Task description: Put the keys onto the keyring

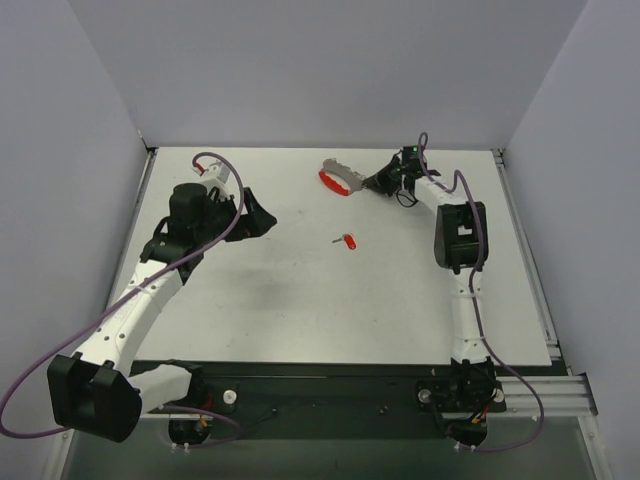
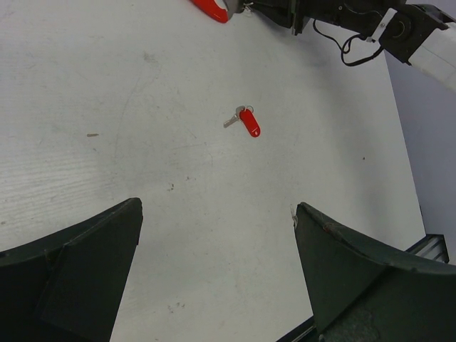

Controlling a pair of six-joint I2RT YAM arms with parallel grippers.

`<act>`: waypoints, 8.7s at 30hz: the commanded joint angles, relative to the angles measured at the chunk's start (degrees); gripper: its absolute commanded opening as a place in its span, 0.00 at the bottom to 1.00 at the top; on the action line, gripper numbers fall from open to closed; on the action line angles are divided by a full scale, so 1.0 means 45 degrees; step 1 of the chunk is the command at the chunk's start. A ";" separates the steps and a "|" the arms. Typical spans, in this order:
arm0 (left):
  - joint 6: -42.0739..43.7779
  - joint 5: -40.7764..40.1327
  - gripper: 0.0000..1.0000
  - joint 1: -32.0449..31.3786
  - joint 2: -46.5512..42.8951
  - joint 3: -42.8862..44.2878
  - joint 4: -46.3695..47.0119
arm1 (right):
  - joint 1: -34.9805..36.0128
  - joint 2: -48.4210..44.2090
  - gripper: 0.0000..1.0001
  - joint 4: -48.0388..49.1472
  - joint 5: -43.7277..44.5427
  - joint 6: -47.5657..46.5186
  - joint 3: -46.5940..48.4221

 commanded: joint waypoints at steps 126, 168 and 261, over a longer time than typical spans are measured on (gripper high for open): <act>-0.1061 0.2396 0.88 0.0248 0.1457 -0.4447 0.3313 | 0.8028 -1.0006 0.62 0.2560 0.0438 -0.5674 -1.2474; -0.0475 0.1731 0.88 0.0404 0.0325 -0.4096 0.1790 | 0.9162 -0.7369 0.12 0.0156 0.3507 -0.6261 -0.9895; -0.3503 0.7435 0.73 -0.1470 -0.3269 -0.4779 1.1048 | 0.6916 -1.7173 0.00 1.0996 -0.4559 -0.6378 -1.5871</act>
